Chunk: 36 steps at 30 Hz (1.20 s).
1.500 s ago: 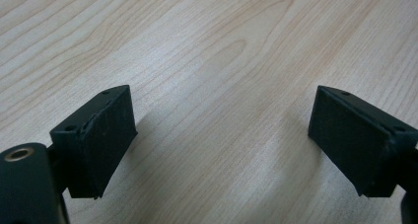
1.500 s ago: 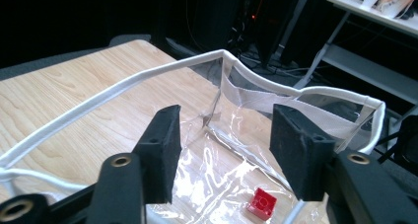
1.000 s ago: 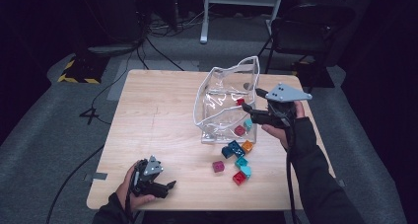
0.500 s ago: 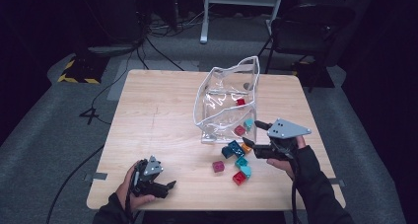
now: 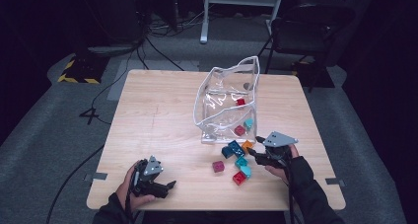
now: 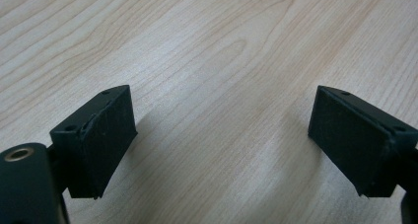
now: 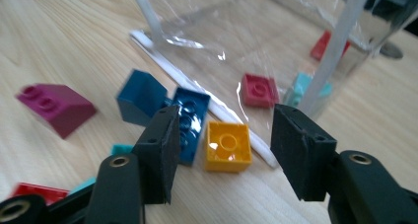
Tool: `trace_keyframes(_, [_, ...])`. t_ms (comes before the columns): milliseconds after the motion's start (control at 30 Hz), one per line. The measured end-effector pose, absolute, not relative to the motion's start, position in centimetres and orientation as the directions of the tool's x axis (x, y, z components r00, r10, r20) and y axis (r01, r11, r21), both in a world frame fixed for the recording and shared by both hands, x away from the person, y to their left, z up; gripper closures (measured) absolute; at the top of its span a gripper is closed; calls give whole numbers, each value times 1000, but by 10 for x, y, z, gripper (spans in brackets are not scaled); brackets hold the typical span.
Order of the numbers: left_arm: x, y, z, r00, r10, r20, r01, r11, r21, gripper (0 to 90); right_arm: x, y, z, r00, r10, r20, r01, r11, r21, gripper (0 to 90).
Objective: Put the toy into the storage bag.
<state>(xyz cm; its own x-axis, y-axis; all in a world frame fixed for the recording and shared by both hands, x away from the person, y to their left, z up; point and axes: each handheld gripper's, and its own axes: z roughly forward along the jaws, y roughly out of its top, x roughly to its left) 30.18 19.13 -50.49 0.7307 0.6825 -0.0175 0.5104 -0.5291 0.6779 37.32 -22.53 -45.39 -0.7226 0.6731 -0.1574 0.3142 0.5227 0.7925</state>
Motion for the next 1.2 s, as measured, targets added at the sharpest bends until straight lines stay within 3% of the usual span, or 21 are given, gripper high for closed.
trace_keyframes(667, [302, 191, -505, 730, 683, -19, 511, -528, 679, 110, 402, -230, -497, -699, 715, -34, 451, 477, 754, 475])
trace_keyframes(833, [302, 191, -505, 731, 682, -18, 510, -529, 678, 110, 402, -227, -501, -697, 715, -50, 442, 484, 755, 579])
trace_keyframes(1200, [302, 191, -505, 731, 682, -18, 511, -529, 678, 110, 392, -235, -491, -696, 716, -62, 412, 468, 782, 590])
